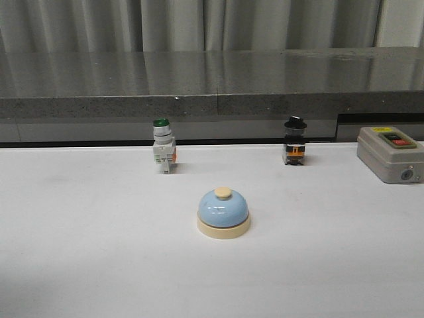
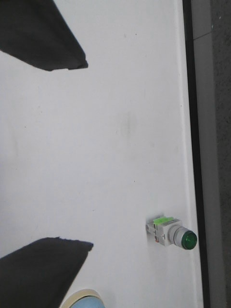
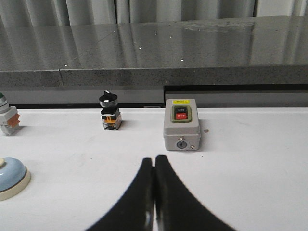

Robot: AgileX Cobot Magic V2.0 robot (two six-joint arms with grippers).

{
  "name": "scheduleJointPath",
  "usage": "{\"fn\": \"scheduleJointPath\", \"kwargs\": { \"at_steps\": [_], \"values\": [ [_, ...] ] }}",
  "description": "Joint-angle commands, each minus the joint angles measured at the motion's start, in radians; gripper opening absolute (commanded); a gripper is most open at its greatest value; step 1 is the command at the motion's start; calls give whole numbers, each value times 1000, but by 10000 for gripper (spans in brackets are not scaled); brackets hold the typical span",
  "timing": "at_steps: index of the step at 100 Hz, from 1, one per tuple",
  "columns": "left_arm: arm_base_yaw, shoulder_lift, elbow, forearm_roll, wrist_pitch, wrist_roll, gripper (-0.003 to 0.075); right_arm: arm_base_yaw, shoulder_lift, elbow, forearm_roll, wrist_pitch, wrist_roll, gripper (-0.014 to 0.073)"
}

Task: Place and press bell with both arms

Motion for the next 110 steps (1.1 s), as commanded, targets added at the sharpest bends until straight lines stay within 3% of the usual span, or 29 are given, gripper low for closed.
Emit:
{"fn": "scheduleJointPath", "kwargs": {
  "at_steps": [1,15,27,61,110],
  "values": [
    [5,-102,20,-12,-78,-9,663,-7,-14,-15,-12,-88,-7,-60],
    [5,-248,74,-12,-62,-9,636,-7,-14,-15,-12,-88,-7,-60],
    [5,-347,105,-12,-55,-9,535,-7,-14,-15,-12,-88,-7,-60],
    [5,-426,114,-12,-56,-9,-16,-7,-14,-15,-12,-88,-7,-60],
    [5,-426,114,-12,-56,-9,-20,-7,-14,-15,-12,-88,-7,-60]
  ]
}}
